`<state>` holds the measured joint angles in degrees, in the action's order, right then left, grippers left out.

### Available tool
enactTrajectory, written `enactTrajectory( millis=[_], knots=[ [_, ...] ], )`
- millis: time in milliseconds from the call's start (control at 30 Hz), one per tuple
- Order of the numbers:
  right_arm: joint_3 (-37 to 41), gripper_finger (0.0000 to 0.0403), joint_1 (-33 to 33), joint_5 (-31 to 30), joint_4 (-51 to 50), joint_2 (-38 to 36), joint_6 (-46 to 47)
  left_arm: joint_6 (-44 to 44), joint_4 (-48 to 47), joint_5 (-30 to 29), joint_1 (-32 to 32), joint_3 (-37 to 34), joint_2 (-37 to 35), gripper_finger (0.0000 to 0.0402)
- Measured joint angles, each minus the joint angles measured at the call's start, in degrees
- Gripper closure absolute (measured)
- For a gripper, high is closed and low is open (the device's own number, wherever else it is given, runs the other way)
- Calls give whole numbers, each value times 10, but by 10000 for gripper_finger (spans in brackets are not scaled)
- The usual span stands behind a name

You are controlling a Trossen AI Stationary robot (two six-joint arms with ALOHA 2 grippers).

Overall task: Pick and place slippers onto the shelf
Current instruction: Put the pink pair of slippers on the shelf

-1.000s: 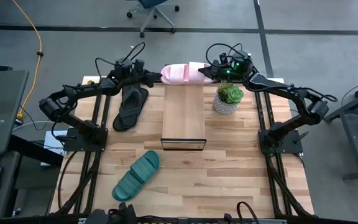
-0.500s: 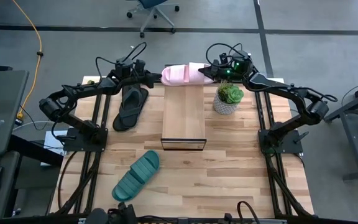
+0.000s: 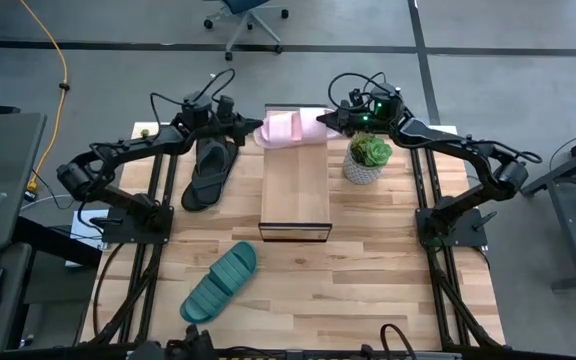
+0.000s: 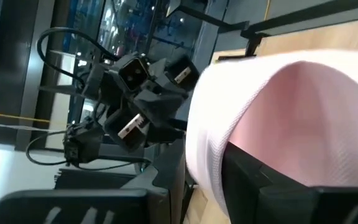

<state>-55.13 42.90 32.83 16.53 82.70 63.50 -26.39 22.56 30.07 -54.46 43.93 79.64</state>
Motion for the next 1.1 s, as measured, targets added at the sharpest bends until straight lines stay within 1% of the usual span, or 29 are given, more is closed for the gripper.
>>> enactTrajectory(
  millis=[100,300,500,667,767,1100],
  knots=[
    [0,322,1,-5,0,0,-1,5,0,-21,-3,0,-4,381],
    [0,322,1,-14,4,0,-4,13,-24,-19,8,-1,-4,400],
    [0,322,1,-37,14,0,-5,18,-46,-14,15,-1,-4,400],
    [0,322,1,-41,13,-1,-4,21,-55,-21,19,-1,-3,401],
    [0,322,1,-40,14,-1,-4,25,-79,-47,25,-1,-3,401],
    [0,322,1,-39,14,-1,-4,39,-120,-68,25,-2,-3,401]
  ],
)
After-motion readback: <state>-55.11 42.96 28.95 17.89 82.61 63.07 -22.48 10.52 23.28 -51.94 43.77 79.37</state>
